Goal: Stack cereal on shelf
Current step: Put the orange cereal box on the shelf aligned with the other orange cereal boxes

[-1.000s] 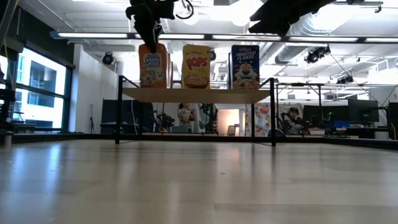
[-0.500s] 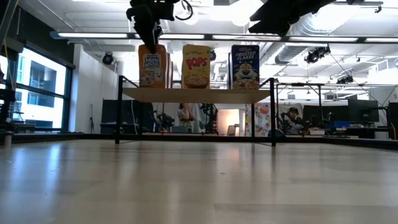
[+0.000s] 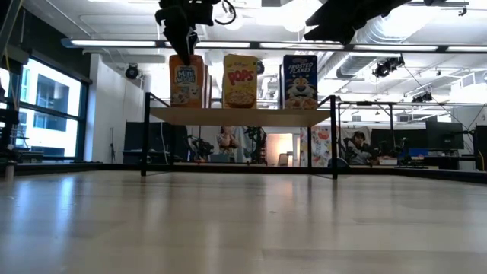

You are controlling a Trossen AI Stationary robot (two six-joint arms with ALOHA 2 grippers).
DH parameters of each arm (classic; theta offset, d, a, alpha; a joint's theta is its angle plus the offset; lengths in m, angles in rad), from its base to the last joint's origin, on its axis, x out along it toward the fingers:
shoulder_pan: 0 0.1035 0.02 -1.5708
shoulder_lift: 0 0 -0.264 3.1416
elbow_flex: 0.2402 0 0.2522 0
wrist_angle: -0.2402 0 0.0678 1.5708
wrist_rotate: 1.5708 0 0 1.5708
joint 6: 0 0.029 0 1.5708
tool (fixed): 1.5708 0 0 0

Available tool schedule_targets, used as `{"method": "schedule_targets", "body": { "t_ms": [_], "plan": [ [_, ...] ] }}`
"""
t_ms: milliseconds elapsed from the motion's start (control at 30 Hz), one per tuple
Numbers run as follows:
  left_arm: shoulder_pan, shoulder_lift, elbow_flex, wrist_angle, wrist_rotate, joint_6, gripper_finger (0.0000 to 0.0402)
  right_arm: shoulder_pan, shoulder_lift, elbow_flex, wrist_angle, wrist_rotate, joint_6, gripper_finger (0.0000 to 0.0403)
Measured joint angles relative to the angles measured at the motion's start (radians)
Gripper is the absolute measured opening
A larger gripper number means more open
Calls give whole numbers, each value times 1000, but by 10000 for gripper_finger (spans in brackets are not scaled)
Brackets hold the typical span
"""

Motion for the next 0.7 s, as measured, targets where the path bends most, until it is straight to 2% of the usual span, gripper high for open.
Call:
{"method": "schedule_targets", "body": {
  "t_ms": [700],
  "plan": [
    [0, -1, 28, 1, -12, -1, 210, 0, 0, 0, 0, 0, 0, 257]
  ]
}}
